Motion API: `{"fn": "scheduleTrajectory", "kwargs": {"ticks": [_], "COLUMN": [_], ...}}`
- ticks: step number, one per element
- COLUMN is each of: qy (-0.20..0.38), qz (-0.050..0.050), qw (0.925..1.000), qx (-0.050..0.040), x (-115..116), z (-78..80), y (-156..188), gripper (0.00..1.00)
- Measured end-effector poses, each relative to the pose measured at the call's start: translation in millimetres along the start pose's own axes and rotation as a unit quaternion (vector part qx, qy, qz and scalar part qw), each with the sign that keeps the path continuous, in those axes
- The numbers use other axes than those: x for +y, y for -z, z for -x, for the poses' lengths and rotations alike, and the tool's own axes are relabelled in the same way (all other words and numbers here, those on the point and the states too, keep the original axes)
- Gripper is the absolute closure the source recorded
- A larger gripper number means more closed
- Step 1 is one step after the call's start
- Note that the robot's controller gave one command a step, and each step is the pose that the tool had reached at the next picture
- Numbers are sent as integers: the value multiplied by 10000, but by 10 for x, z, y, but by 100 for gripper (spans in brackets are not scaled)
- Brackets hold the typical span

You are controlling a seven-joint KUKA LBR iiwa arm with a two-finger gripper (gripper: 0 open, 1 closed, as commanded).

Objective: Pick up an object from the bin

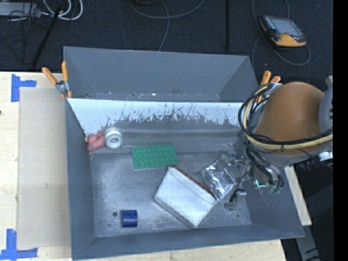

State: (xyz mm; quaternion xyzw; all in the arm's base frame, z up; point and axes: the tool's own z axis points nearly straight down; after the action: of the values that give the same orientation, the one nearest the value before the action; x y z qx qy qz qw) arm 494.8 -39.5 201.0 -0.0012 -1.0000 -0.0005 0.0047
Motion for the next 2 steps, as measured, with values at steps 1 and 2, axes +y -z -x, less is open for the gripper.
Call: {"fn": "scheduleTrajectory", "kwargs": {"ticks": [1,2], "qy": [2263,4524], "qz": [-6,-13], "qw": [9740,8918], "qx": [-18,-25], "x": [-161,-85], "z": [405,385], "y": [-1148,-1318], "gripper": [0,0]}}
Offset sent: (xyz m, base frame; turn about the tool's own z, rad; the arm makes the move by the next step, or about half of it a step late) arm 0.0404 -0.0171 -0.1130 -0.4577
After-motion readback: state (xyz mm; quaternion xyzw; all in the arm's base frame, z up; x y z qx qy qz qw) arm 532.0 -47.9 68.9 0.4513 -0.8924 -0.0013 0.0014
